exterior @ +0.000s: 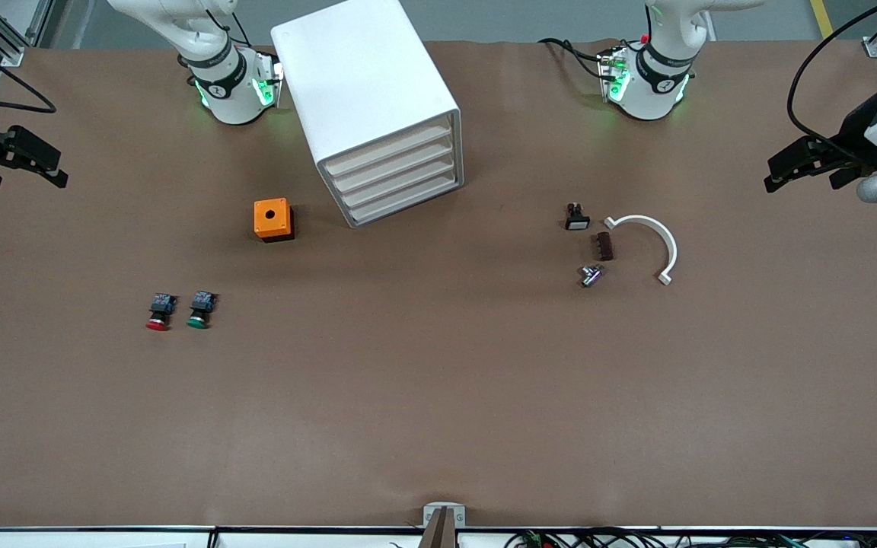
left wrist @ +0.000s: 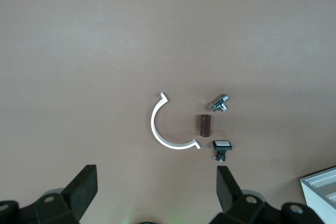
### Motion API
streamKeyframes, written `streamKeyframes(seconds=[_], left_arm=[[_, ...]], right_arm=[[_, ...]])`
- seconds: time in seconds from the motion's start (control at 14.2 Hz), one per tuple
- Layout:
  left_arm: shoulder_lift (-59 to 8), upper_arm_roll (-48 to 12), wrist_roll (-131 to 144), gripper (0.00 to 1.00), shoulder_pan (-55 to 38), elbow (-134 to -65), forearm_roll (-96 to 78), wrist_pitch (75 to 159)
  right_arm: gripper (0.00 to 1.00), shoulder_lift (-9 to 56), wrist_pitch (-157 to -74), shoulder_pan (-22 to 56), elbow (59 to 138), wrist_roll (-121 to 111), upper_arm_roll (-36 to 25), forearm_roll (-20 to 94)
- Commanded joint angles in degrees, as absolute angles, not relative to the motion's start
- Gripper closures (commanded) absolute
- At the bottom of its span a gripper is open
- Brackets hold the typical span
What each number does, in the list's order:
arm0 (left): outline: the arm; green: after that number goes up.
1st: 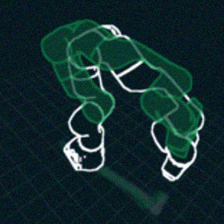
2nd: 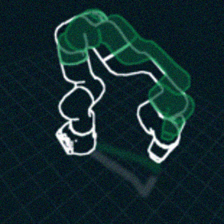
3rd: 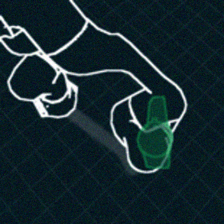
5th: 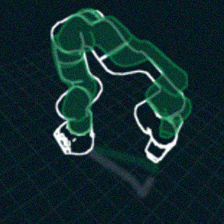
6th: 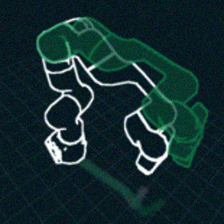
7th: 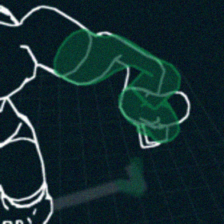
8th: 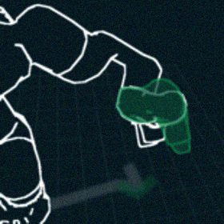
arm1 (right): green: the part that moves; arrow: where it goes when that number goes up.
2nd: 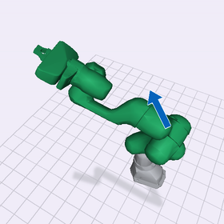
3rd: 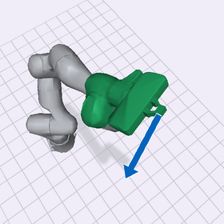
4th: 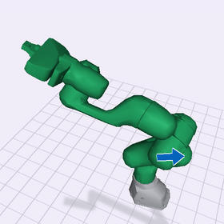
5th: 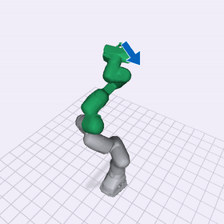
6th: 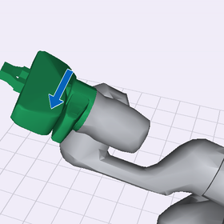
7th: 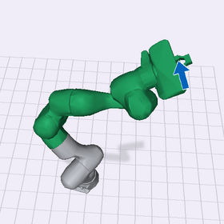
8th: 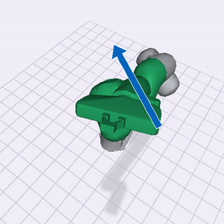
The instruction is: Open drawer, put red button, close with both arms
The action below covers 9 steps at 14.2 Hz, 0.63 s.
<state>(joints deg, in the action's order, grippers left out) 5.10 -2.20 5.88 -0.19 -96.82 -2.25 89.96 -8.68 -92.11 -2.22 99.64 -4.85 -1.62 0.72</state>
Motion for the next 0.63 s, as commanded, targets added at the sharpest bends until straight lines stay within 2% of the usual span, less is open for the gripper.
streamKeyframes(seconds=[0.0, 0.56], left_arm=[[4.7, -2.5, 6.0, 0.0, -0.3, -95.7, -1.0, 88.9], [3.8, -2.2, 6.8, 0.0, 0.3, -94.7, -1.8, 87.3]], right_arm=[[0.0, -9.5, -92.6, -2.7, 100.5, -5.4, -1.4, 1.1], [0.0, -9.5, -92.5, -2.7, 100.5, -5.4, -1.4, 1.1]])
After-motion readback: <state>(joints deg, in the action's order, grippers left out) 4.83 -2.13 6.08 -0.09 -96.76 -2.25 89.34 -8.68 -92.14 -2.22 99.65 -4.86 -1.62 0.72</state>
